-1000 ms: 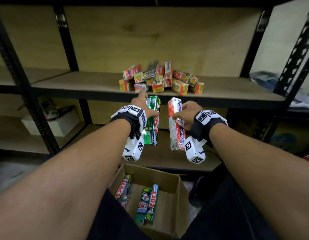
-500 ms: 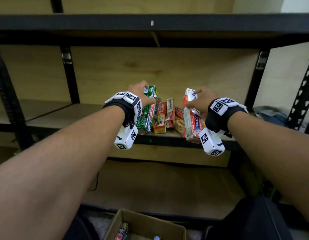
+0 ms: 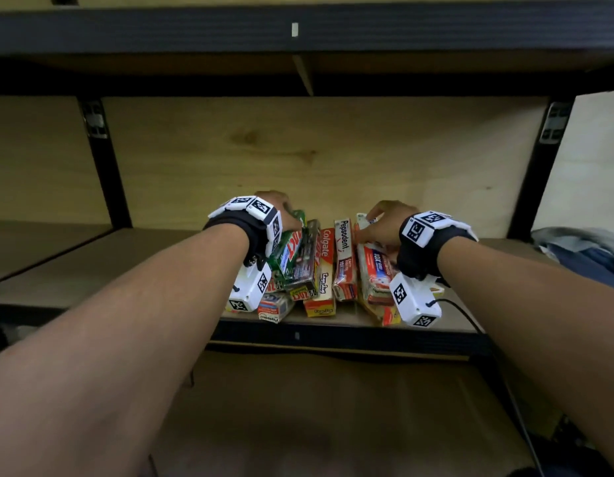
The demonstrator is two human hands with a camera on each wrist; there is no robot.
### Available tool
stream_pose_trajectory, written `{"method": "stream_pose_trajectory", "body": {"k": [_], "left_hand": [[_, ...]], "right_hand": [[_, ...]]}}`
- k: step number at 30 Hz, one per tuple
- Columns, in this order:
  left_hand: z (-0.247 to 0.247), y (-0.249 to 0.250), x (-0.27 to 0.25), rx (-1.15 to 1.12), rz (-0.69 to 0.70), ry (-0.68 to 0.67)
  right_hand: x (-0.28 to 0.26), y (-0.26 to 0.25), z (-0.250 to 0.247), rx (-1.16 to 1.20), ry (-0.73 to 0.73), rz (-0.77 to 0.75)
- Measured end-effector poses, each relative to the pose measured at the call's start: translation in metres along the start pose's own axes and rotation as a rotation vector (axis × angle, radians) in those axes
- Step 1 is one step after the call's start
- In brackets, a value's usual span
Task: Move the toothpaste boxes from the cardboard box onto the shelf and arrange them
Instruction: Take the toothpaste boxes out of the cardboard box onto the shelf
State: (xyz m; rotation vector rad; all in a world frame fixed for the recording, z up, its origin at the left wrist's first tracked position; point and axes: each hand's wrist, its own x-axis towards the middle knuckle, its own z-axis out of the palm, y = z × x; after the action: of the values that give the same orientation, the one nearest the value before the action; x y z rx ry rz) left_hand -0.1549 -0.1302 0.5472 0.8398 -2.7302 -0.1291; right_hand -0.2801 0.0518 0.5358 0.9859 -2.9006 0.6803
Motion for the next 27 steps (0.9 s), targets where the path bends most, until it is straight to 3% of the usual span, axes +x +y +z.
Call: {"method": "stream_pose_trajectory", "body": {"k": [6, 11, 16, 20, 27], "left_hand": [[0.019, -0.020, 0.021, -0.094, -0.021, 0.009], [0.030, -0.029, 0.026, -0.165, -0.062, 0.055], [0.027, -0.025, 0.020, -0.057, -0.055, 0.092], [0.020, -0.017, 0.005, 0.010, -0.048, 0.043], [0.008, -0.011, -0.035, -0.025, 0.002, 0.049]], "right_hand": [[0.028, 0.006, 0.021, 0.048, -0.118, 0.010], [0.028, 0.009, 0.026, -0.064, -0.160, 0.025], [0.017, 0.010, 0.022, -0.142, -0.112, -0.019], [0.006, 0.010, 0.019, -0.094, -0.114, -0.046], [-0.031, 0.013, 0.006, -0.085, -0.098, -0.055]]}}
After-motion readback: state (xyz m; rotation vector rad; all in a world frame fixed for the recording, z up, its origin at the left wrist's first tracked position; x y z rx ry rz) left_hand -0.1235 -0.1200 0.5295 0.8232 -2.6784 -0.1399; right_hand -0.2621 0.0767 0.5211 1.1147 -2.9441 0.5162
